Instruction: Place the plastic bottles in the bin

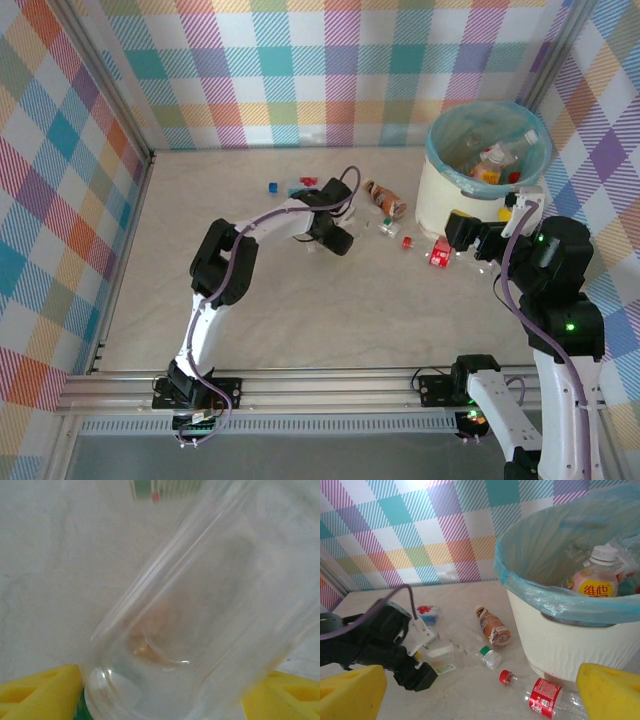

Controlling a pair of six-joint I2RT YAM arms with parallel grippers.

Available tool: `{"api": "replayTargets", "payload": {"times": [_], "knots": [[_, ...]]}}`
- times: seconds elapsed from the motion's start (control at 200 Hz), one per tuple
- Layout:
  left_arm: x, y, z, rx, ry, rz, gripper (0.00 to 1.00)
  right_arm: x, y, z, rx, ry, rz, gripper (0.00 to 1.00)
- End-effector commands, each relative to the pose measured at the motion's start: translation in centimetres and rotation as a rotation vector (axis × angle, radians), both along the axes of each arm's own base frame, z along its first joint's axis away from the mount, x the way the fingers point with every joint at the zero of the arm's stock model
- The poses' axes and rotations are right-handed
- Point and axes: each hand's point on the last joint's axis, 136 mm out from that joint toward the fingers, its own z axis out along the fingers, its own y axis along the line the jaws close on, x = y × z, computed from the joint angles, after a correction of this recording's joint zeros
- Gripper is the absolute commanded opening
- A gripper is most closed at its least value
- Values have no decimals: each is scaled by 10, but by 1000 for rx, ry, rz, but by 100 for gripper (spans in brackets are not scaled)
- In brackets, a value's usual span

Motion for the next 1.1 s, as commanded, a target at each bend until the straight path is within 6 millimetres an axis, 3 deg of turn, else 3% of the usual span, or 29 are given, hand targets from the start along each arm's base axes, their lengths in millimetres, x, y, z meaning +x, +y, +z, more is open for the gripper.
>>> {"api": "replayTargets", "payload": {"times": [0.0, 0.11, 0.325, 0.42, 0.565, 0.79, 1.005, 1.1], "knots": [[-23, 21, -39, 93, 128, 47, 80, -4, 5, 1, 2, -3, 30, 97], [-24, 19, -38, 81, 131, 49, 76, -6, 5, 0, 2, -1, 31, 97], [-33, 20, -23, 44, 133, 40, 59, -9, 7, -1, 12, 1, 42, 97], [-39, 20, -9, 6, 113, 38, 55, -9, 9, -2, 28, 5, 50, 97], [-50, 21, 30, -84, 56, 33, 48, -9, 15, -2, 62, 14, 76, 96], [-79, 12, 120, -336, -115, -20, 45, -4, 38, -1, 157, 51, 190, 95], [-142, -12, 223, -631, -325, -239, 46, -1, 83, 5, 392, 107, 452, 93], [-169, -14, 255, -705, -369, -313, 46, -1, 97, 12, 461, 107, 529, 94]]}}
